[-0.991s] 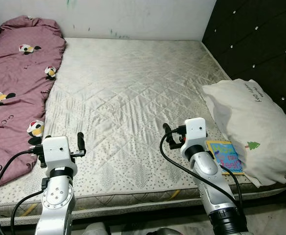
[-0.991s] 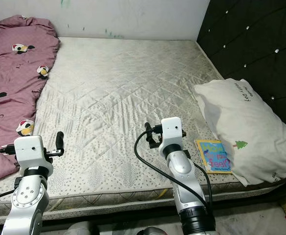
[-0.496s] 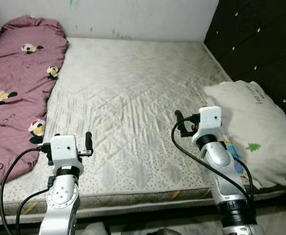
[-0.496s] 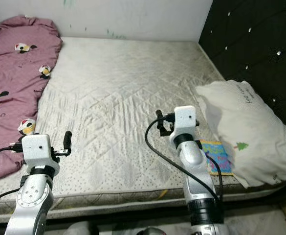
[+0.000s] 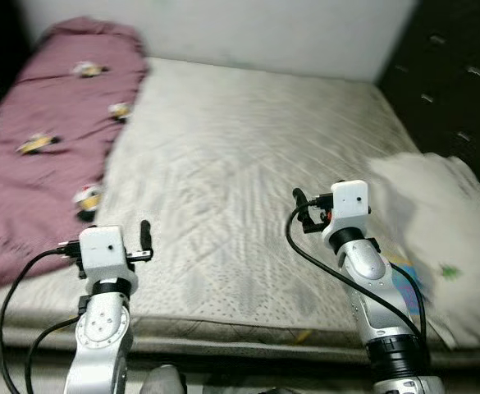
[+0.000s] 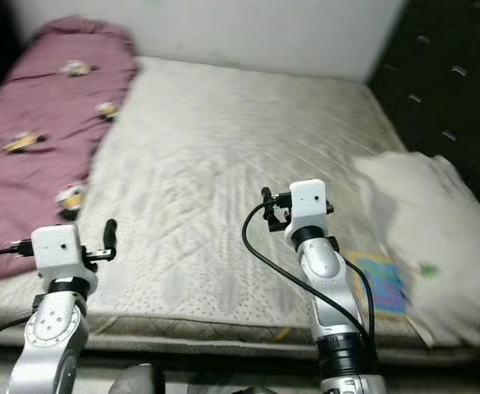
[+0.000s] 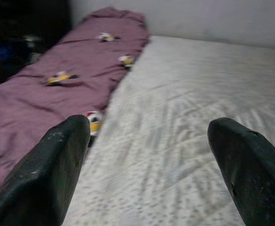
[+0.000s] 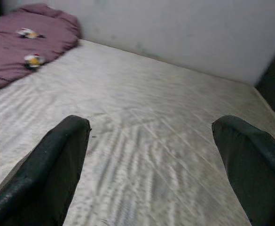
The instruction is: Clean up the room
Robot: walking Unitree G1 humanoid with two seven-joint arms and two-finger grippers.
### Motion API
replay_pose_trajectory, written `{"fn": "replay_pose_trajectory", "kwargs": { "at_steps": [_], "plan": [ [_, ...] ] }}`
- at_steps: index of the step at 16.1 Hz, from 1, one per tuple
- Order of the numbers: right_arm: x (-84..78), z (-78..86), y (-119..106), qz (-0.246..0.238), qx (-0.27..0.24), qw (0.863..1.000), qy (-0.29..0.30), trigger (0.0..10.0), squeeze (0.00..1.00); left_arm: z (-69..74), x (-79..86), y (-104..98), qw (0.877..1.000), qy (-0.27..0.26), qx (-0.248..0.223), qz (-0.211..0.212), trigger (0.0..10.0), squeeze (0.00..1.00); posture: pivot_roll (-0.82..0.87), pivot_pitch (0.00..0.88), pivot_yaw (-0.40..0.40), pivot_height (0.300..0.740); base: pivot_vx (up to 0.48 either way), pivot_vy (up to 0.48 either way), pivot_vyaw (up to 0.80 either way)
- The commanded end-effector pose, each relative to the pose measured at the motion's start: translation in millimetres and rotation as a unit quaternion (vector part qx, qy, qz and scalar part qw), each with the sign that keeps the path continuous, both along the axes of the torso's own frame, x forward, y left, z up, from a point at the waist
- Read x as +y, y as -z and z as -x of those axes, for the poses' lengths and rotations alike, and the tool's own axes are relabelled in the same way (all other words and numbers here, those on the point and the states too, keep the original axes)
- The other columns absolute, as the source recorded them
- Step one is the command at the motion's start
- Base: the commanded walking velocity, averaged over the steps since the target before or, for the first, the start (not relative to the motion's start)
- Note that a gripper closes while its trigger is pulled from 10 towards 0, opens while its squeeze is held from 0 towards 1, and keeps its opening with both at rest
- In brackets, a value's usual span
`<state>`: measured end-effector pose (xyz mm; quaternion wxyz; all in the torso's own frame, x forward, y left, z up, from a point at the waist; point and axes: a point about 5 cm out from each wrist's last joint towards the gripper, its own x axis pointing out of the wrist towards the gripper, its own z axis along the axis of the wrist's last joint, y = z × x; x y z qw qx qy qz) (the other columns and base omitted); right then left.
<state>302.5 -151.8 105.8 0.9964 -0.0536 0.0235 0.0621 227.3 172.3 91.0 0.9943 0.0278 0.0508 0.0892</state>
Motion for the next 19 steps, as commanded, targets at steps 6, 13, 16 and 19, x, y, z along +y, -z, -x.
{"fn": "replay_pose_trajectory", "kwargs": {
  "at_steps": [6, 13, 16, 19],
  "plan": [
    [-1.0, -3.8, -0.4, -0.018, -0.001, 1.000, 0.014, 10.0, 0.00, -5.7, -1.9, 1.9, 1.000, 0.007, 0.004, 0.007, 10.0, 0.00, 0.06, 0.000, -0.101, 0.740, 0.000, 0.000, 0.26],
    [-17.6, -0.9, -4.6, -0.016, -0.029, 0.997, 0.073, 10.0, 0.00, -29.4, -17.7, 4.2, 0.998, 0.065, -0.001, -0.002, 10.0, 0.00, -0.04, 0.000, 0.023, 0.740, 0.000, 0.000, 0.00],
    [-23.2, 4.2, -1.7, -0.018, -0.030, 0.995, 0.090, 10.0, 0.00, -36.7, -21.5, 2.4, 0.997, 0.083, -0.003, -0.003, 10.0, 0.00, -0.05, 0.000, 0.040, 0.740, 0.000, 0.000, 0.00],
    [-16.1, 4.5, 0.3, -0.027, -0.025, 0.997, 0.074, 10.0, 0.00, -31.4, -20.8, 3.7, 0.997, 0.078, -0.003, 0.011, 10.0, 0.00, -0.03, 0.000, 0.017, 0.740, 0.000, 0.096, 0.00]
  ]
}}
